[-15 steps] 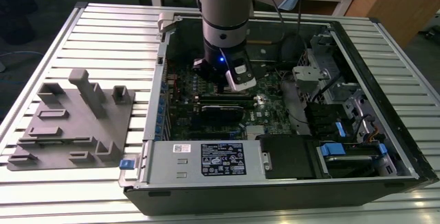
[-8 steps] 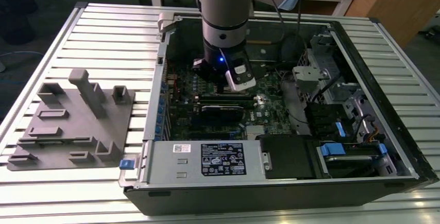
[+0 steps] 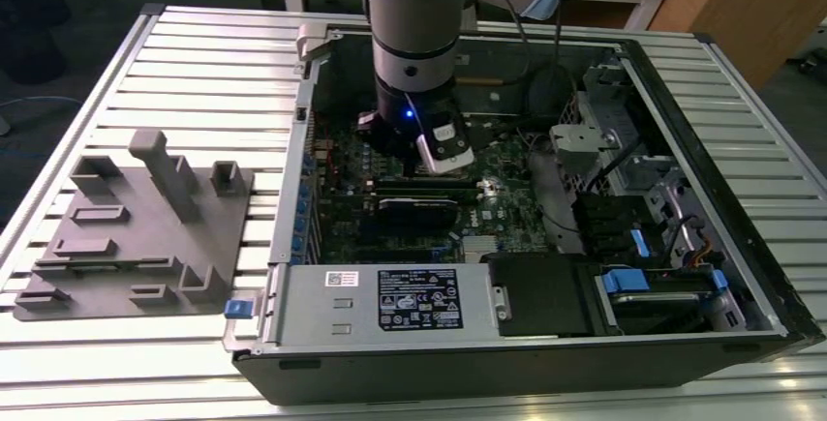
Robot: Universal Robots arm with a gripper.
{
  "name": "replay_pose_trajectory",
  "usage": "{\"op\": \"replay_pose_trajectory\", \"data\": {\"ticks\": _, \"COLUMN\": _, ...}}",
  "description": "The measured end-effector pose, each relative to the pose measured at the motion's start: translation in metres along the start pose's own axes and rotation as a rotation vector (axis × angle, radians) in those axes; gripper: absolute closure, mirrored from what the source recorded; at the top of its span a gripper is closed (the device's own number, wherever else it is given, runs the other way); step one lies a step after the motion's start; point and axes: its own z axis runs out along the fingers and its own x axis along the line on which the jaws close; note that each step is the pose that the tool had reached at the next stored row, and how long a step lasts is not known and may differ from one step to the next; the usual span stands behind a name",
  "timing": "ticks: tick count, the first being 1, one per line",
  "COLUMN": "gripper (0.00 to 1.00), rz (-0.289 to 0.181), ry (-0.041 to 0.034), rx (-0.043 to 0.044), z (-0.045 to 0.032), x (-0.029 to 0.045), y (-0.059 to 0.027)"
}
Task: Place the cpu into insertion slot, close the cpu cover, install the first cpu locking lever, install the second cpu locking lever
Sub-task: 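Install the second cpu locking lever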
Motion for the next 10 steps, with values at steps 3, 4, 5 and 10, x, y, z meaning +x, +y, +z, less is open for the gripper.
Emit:
{"op": "replay_pose_trajectory", "data": {"ticks": 3, "gripper": 0.89, "rz": 0.000, "ry": -0.0026, "rx": -0.0005, "z": 0.0025, "x": 0.0031, "y": -0.0008}}
{"op": "replay_pose_trajectory", "data": {"ticks": 4, "gripper": 0.89, "rz": 0.000, "ry": -0.0036, "rx": -0.0007, "z": 0.0031, "x": 0.0038, "y": -0.0010}}
{"op": "replay_pose_trajectory", "data": {"ticks": 5, "gripper": 0.89, "rz": -0.001, "ry": -0.0046, "rx": -0.0008, "z": 0.0036, "x": 0.0044, "y": -0.0012}}
{"op": "replay_pose_trajectory", "data": {"ticks": 10, "gripper": 0.89, "rz": -0.001, "ry": -0.0092, "rx": -0.0016, "z": 0.0058, "x": 0.0064, "y": -0.0013}}
